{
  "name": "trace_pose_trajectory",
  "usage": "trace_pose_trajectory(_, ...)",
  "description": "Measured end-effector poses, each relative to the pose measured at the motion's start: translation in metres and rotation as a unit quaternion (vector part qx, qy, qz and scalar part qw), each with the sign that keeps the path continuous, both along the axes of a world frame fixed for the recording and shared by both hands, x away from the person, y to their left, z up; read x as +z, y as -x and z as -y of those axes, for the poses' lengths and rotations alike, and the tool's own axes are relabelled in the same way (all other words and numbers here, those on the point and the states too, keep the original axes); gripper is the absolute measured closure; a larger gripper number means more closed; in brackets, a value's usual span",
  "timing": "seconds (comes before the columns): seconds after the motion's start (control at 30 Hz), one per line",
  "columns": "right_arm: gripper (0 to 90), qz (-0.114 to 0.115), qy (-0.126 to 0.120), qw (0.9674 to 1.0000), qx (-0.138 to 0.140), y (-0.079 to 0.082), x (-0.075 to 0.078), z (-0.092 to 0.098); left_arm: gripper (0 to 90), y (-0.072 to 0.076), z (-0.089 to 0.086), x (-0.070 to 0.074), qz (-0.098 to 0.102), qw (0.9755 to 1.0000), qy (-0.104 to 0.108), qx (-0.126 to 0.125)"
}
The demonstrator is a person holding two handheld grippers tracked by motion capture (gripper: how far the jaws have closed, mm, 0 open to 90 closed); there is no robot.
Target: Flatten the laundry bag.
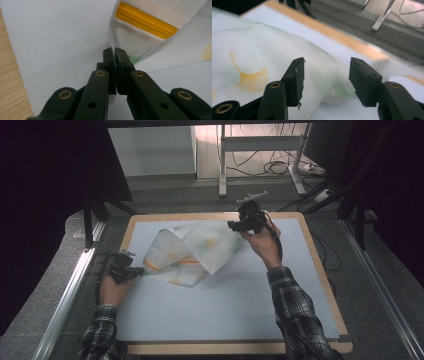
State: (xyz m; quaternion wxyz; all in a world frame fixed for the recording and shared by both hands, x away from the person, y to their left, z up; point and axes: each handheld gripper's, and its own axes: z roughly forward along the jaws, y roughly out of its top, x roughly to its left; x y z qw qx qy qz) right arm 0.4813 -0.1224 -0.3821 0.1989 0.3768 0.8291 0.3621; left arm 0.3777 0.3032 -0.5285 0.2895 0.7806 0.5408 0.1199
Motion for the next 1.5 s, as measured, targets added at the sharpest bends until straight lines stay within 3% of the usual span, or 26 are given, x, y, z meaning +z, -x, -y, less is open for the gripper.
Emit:
trace_pose_trajectory(0.2, 44.7, -0.038, -0.022, 0.9988, 0.023, 0.018, -0.029, 0.022, 85.1, 0.006, 0.012, 0.005, 0.022, 0.9992, -0.029, -0.015)
trace_pose_trajectory(0.33, 45.7, -0.057, -0.041, 0.9969, 0.035, 0.034, -0.047, 0.042, 59.9, 0.012, 0.013, 0.015, 0.049, 0.9979, -0.037, -0.017)
trace_pose_trajectory(0.4, 46.2, -0.062, -0.042, 0.9965, 0.037, 0.042, -0.056, 0.051, 49.4, 0.017, 0.012, 0.023, 0.056, 0.9978, -0.021, -0.027)
trace_pose_trajectory(0.43, 46.2, -0.062, -0.042, 0.9965, 0.037, 0.042, -0.056, 0.051, 46.6, 0.017, 0.012, 0.023, 0.056, 0.9978, -0.021, -0.027)
trace_pose_trajectory(0.47, 46.8, -0.070, -0.046, 0.9958, 0.037, 0.049, -0.065, 0.061, 45.1, 0.024, 0.011, 0.031, 0.069, 0.9969, -0.019, -0.034)
trace_pose_trajectory(0.53, 49.5, -0.081, -0.049, 0.9950, 0.032, 0.054, -0.074, 0.071, 38.9, 0.030, 0.009, 0.036, 0.067, 0.9969, -0.020, -0.037)
trace_pose_trajectory(0.67, 50.6, -0.096, -0.035, 0.9939, 0.041, 0.066, -0.092, 0.076, 35.6, 0.044, 0.012, 0.041, 0.064, 0.9962, -0.021, -0.055)
trace_pose_trajectory(0.77, 42.8, -0.097, -0.023, 0.9942, 0.040, 0.067, -0.105, 0.073, 39.9, 0.050, 0.023, 0.045, 0.060, 0.9950, -0.026, -0.075)
trace_pose_trajectory(0.8, 36.1, -0.097, -0.017, 0.9946, 0.034, 0.065, -0.109, 0.071, 42.6, 0.054, 0.040, 0.050, 0.065, 0.9910, -0.007, -0.117)
trace_pose_trajectory(0.83, 30.4, -0.097, -0.014, 0.9946, 0.031, 0.063, -0.113, 0.069, 44.9, 0.054, 0.040, 0.050, 0.065, 0.9910, -0.007, -0.117)
trace_pose_trajectory(0.87, 27.5, -0.100, -0.012, 0.9945, 0.030, 0.060, -0.118, 0.067, 45.1, 0.054, 0.061, 0.052, 0.064, 0.9841, 0.020, -0.164)
trace_pose_trajectory(0.93, 23.1, -0.105, -0.006, 0.9940, 0.030, 0.055, -0.126, 0.062, 43.6, 0.050, 0.083, 0.051, 0.068, 0.9787, 0.023, -0.192)
trace_pose_trajectory(0.97, 23.1, -0.105, -0.006, 0.9940, 0.030, 0.055, -0.126, 0.062, 42.4, 0.050, 0.083, 0.051, 0.068, 0.9787, 0.023, -0.192)
trace_pose_trajectory(1.0, 28.5, -0.108, 0.019, 0.9932, 0.041, 0.052, -0.135, 0.054, 41.0, 0.044, 0.102, 0.045, 0.069, 0.9737, 0.032, -0.215)
trace_pose_trajectory(1.03, 34.2, -0.090, 0.035, 0.9946, 0.040, 0.054, -0.137, 0.051, 39.8, 0.044, 0.102, 0.045, 0.069, 0.9737, 0.032, -0.215)
trace_pose_trajectory(1.07, 40.1, -0.072, 0.056, 0.9951, 0.037, 0.056, -0.137, 0.047, 39.7, 0.037, 0.117, 0.037, 0.068, 0.9727, 0.017, -0.221)
trace_pose_trajectory(1.1, 53.7, -0.071, 0.058, 0.9948, 0.044, 0.056, -0.136, 0.045, 39.4, 0.033, 0.123, 0.031, 0.070, 0.9728, 0.007, -0.221)
trace_pose_trajectory(1.17, 67.8, -0.075, 0.060, 0.9945, 0.042, 0.057, -0.135, 0.040, 40.1, 0.028, 0.126, 0.026, 0.067, 0.9732, -0.002, -0.220)
trace_pose_trajectory(1.2, 76.9, -0.077, 0.058, 0.9944, 0.043, 0.057, -0.134, 0.039, 40.2, 0.022, 0.132, 0.015, 0.059, 0.9756, -0.013, -0.211)
trace_pose_trajectory(1.23, 76.9, -0.077, 0.058, 0.9944, 0.043, 0.057, -0.134, 0.039, 41.0, 0.022, 0.132, 0.015, 0.059, 0.9756, -0.013, -0.211)
trace_pose_trajectory(1.27, 88.0, -0.084, 0.055, 0.9940, 0.043, 0.056, -0.134, 0.037, 41.9, 0.017, 0.133, 0.007, 0.056, 0.9759, -0.034, -0.208)
trace_pose_trajectory(1.37, 89.2, -0.085, 0.058, 0.9938, 0.043, 0.055, -0.133, 0.037, 42.3, 0.012, 0.133, 0.001, 0.059, 0.9750, -0.039, -0.211)
trace_pose_trajectory(1.43, 89.4, -0.094, 0.054, 0.9932, 0.043, 0.054, -0.132, 0.038, 42.8, 0.007, 0.133, -0.003, 0.064, 0.9700, -0.048, -0.229)
trace_pose_trajectory(1.5, 89.4, -0.100, 0.049, 0.9927, 0.046, 0.055, -0.130, 0.039, 52.1, 0.004, 0.134, -0.004, 0.062, 0.9708, -0.037, -0.228)
